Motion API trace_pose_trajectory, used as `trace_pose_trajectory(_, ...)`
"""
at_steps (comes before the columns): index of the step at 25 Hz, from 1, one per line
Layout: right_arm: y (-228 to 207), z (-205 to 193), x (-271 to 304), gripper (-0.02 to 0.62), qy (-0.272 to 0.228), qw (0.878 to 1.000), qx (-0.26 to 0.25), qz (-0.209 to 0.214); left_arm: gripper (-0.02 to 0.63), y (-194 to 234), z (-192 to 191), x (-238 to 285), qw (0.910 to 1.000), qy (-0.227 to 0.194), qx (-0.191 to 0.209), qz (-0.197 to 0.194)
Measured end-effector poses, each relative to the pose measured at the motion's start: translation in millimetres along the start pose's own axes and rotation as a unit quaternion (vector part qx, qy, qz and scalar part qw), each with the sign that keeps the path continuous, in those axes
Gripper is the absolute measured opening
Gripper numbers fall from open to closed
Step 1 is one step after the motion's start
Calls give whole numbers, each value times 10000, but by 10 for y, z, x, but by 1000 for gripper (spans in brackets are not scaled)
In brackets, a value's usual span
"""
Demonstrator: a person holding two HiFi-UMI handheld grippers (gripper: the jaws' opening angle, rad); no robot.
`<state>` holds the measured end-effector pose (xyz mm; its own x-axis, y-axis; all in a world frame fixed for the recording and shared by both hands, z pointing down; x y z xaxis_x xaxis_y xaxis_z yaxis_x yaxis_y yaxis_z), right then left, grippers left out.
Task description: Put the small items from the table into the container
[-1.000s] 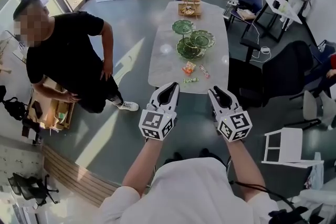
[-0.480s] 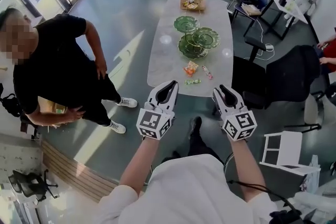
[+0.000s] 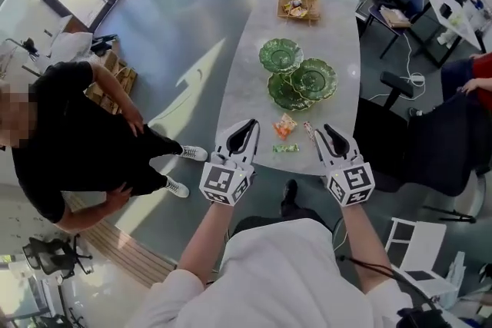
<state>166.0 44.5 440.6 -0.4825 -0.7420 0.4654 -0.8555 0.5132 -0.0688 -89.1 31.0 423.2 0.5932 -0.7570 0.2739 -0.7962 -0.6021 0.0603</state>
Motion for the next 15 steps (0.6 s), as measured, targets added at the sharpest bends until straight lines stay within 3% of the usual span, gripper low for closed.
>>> trace_pose_trajectory(9, -485, -20, 790, 98, 491, 9987, 46, 156, 8, 496, -76, 655, 9996, 260, -38, 123)
trace_pose_trajectory(15, -479, -267, 1126, 98, 1111, 9938, 85, 23, 8, 748, -372, 942, 9984, 530, -62, -197)
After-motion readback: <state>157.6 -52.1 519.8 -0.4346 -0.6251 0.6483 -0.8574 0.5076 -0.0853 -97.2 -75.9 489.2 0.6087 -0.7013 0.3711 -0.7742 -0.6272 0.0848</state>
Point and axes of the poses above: the fingertips, and each gripper's own axes: x forward along the fingers, y to its left, z out of its top, the point moved 8 cm from there along -x, backward along the fingers, and after that the axes turned 15 degrees about y, right-handed, at the moved point
